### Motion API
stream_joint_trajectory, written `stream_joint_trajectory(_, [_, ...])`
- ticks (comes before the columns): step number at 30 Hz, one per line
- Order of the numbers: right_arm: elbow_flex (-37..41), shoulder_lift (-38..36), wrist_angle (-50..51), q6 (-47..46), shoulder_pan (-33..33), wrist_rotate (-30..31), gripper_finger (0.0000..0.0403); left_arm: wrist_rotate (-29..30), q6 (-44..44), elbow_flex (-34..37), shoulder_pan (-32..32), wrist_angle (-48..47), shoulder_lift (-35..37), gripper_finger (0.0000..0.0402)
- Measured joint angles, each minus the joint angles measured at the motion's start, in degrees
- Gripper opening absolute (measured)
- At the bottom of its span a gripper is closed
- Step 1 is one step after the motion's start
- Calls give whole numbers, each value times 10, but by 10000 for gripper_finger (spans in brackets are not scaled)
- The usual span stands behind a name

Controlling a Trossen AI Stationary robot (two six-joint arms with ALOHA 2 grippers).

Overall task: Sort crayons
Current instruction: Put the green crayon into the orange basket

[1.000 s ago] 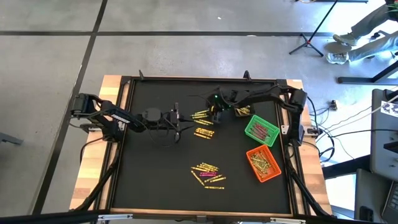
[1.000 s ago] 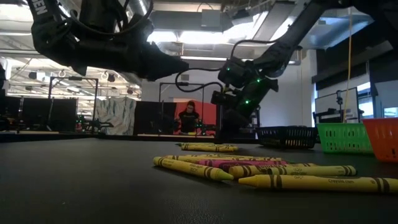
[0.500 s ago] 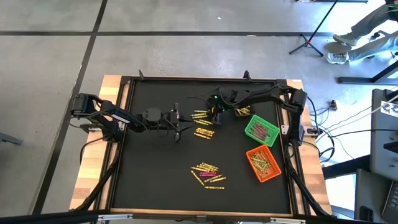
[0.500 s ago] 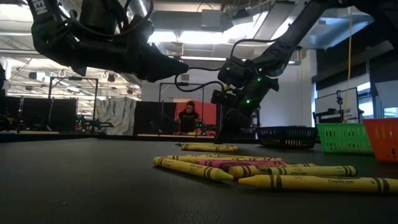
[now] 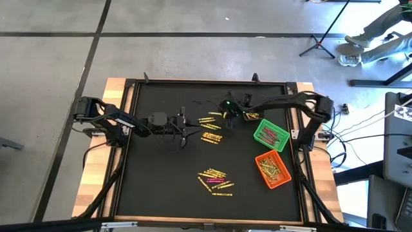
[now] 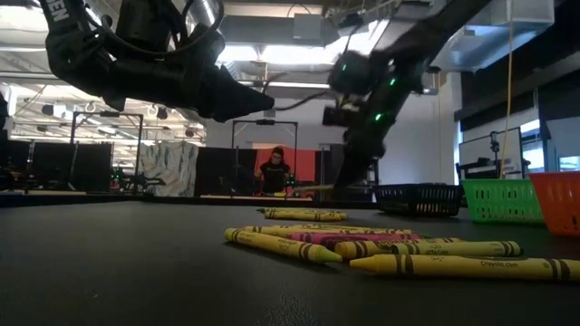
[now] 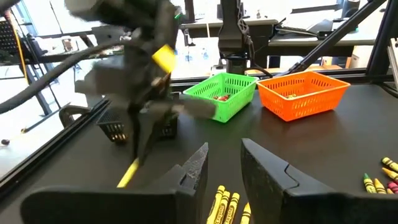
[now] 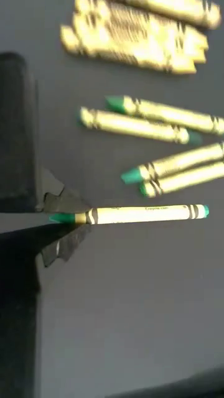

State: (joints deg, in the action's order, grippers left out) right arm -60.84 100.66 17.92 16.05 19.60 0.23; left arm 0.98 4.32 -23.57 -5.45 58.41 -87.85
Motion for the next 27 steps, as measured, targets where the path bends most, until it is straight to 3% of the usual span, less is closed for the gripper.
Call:
stream_joint_trajectory(8, [63, -153, 113, -98, -82, 5, 8, 0, -11, 0, 0, -3, 0, 79])
stream_joint_trajectory(19, [159, -385, 252, -369, -261, 5, 16, 18, 4, 0, 0, -3, 0, 79])
stream_joint_trajectory(27, [216, -476, 278, -557, -406, 31, 15, 26, 4, 0, 0, 10, 0, 79])
